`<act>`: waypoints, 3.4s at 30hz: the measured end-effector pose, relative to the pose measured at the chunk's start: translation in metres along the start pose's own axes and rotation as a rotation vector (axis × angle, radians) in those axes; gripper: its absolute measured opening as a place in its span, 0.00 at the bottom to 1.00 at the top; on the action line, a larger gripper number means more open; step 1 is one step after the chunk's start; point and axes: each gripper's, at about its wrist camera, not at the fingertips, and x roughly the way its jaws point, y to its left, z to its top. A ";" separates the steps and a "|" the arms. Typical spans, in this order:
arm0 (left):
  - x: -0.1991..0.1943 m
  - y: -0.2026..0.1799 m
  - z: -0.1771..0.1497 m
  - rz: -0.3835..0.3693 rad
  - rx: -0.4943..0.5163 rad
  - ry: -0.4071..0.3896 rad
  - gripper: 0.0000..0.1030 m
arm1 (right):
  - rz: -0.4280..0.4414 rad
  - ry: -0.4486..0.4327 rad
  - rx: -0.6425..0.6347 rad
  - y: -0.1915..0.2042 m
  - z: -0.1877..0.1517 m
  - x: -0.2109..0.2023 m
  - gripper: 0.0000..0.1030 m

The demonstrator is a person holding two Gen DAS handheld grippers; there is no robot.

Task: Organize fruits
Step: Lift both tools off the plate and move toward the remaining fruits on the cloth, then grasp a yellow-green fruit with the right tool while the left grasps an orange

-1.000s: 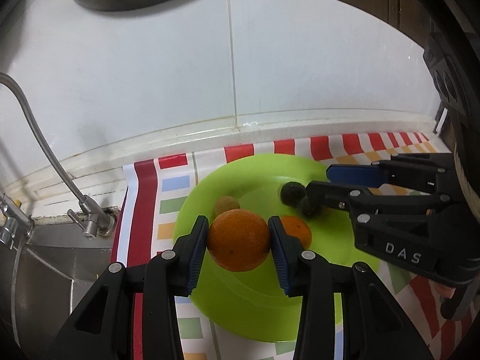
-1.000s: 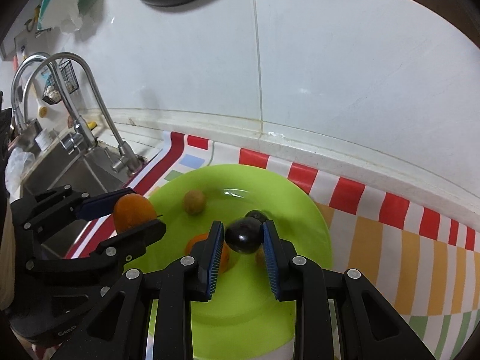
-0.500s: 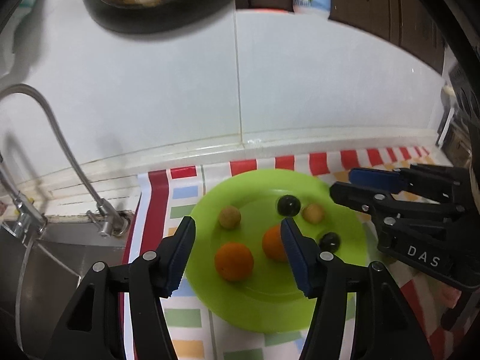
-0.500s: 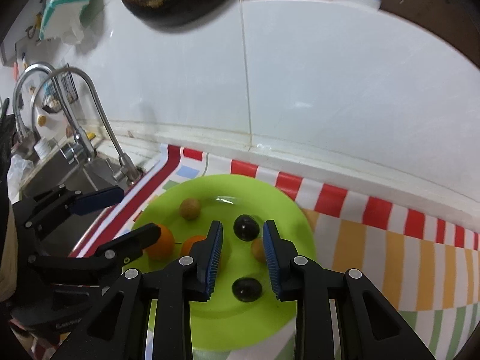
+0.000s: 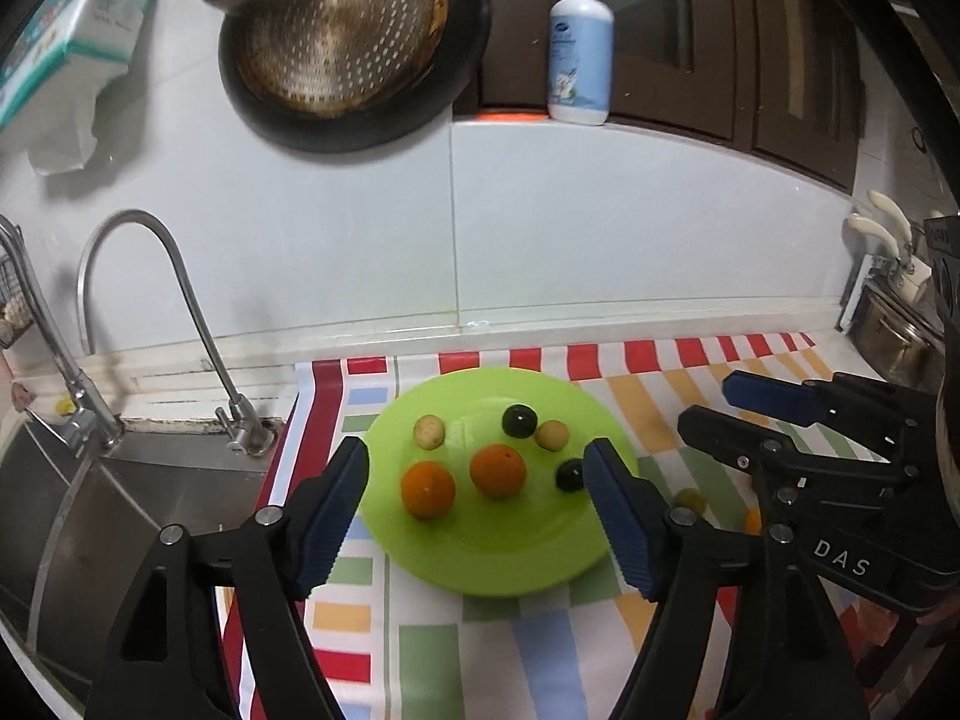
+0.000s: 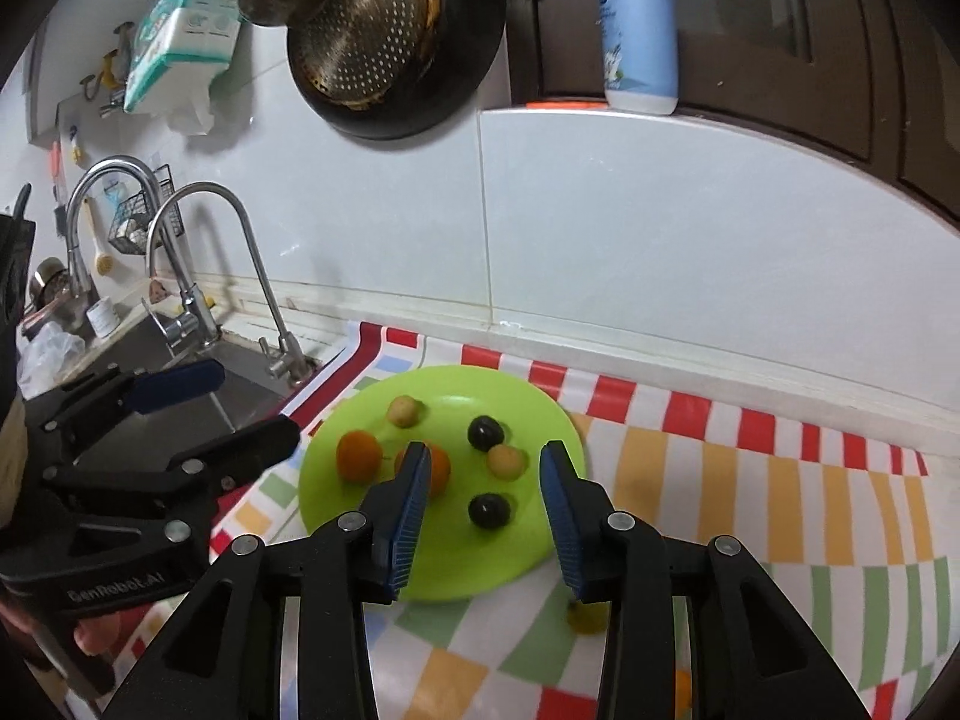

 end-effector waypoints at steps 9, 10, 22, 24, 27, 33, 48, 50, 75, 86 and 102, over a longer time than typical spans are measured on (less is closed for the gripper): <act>-0.031 -0.031 -0.018 -0.022 0.028 -0.012 0.73 | -0.062 -0.015 0.017 -0.014 -0.029 -0.047 0.49; -0.033 -0.034 -0.020 -0.023 0.029 -0.011 0.73 | -0.074 -0.016 0.022 -0.017 -0.032 -0.053 0.50; -0.041 -0.078 -0.041 -0.083 0.075 0.009 0.73 | -0.165 -0.012 0.067 -0.046 -0.066 -0.089 0.57; -0.039 -0.086 -0.044 -0.095 0.084 0.012 0.73 | -0.181 -0.007 0.056 -0.049 -0.071 -0.093 0.57; -0.038 -0.097 -0.048 -0.101 0.094 0.008 0.73 | -0.195 -0.004 0.055 -0.058 -0.078 -0.098 0.57; -0.031 -0.112 -0.052 -0.086 0.109 -0.001 0.73 | -0.229 0.005 0.059 -0.078 -0.087 -0.101 0.57; 0.005 -0.147 -0.062 -0.196 0.207 0.032 0.73 | -0.193 0.092 -0.001 -0.106 -0.105 -0.075 0.57; 0.011 -0.152 -0.063 -0.224 0.227 0.037 0.73 | -0.178 0.107 -0.037 -0.107 -0.107 -0.070 0.57; 0.076 -0.186 -0.072 -0.394 0.429 0.144 0.53 | -0.040 0.263 -0.281 -0.117 -0.120 -0.005 0.47; 0.091 -0.192 -0.068 -0.445 0.477 0.175 0.45 | 0.018 0.303 -0.315 -0.120 -0.116 0.013 0.44; 0.101 -0.188 -0.063 -0.443 0.411 0.225 0.34 | 0.082 0.303 -0.255 -0.126 -0.112 0.025 0.30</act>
